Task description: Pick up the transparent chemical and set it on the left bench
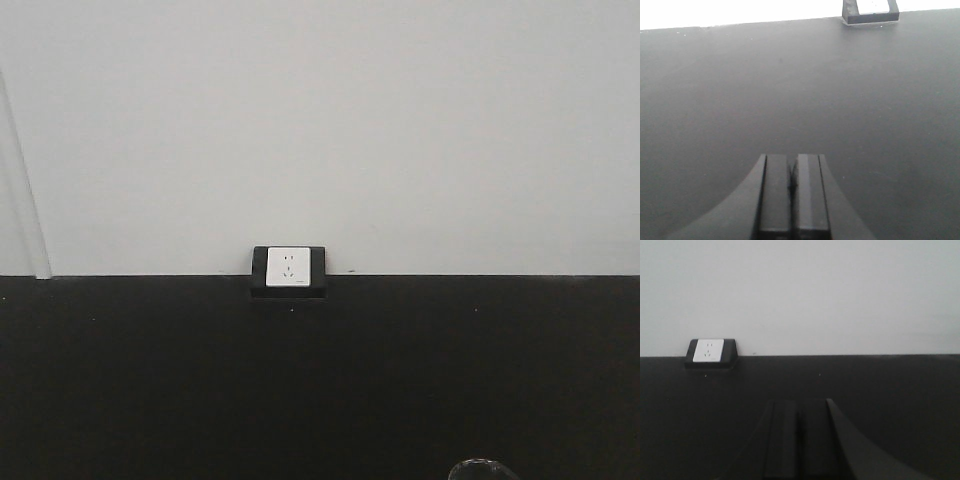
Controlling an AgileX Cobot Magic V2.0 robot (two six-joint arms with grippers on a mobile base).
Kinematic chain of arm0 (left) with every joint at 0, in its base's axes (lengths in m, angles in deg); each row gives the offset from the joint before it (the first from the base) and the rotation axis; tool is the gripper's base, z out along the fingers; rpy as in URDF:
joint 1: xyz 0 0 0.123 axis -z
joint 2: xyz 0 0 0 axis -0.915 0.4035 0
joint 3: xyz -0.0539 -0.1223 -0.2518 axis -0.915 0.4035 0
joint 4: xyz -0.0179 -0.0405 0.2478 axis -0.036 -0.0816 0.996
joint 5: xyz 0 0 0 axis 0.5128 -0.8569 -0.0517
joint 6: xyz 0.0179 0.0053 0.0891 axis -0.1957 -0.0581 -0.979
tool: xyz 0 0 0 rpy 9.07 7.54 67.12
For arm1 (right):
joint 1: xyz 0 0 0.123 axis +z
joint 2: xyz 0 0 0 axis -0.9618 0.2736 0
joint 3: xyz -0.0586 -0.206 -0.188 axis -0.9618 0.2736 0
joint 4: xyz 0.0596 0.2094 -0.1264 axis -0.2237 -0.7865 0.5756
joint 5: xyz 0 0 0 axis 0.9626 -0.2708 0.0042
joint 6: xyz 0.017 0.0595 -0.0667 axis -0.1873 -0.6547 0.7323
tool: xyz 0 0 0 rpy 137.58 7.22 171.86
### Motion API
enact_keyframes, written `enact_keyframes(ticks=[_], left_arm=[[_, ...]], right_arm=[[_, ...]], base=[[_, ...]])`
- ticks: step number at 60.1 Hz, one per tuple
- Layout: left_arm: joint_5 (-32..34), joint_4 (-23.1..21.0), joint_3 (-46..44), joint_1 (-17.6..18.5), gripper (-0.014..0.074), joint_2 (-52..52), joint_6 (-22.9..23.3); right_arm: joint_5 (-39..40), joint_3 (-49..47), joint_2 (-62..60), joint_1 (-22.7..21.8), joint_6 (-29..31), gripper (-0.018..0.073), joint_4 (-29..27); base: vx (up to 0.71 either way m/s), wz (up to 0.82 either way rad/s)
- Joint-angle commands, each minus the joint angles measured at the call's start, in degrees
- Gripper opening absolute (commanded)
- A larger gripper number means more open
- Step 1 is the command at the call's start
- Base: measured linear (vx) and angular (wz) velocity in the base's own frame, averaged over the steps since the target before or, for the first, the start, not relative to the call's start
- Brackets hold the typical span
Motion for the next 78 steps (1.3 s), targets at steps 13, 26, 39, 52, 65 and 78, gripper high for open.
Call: enact_keyframes(ticks=[13, 26, 39, 52, 65, 78], left_arm=[[4.49, -0.04, 0.93, 0.1, -0.0003, -1.1, 0.45], [4.49, -0.04, 0.93, 0.1, -0.0003, -1.1, 0.45], [4.49, -0.04, 0.93, 0.1, -0.0003, -1.1, 0.45], [4.49, -0.04, 0.93, 0.1, -0.0003, -1.1, 0.45], [4.49, -0.04, 0.93, 0.1, -0.0003, -1.1, 0.45], [4.49, -0.04, 0.93, 0.1, -0.0003, -1.1, 0.45]], right_arm=[[8.29, -2.14, 6.37, -0.17, 2.38, 0.0533, -1.16], [14.38, -2.14, 9.63, -0.23, 1.62, 0.064, -1.81], [23.94, -2.14, 12.05, 2.54, 1.43, 0.0599, -0.66], [31.35, -2.14, 18.04, 14.59, 1.04, 0.0559, 11.21], [34.04, 0.63, 25.17, 17.5, 1.52, 0.0558, 12.76], [48.72, 12.99, 27.31, 17.5, 5.18, 0.055, 12.95]], base=[[0.0, 0.0], [0.0, 0.0], [0.0, 0.0], [0.0, 0.0], [0.0, 0.0], [0.0, 0.0]])
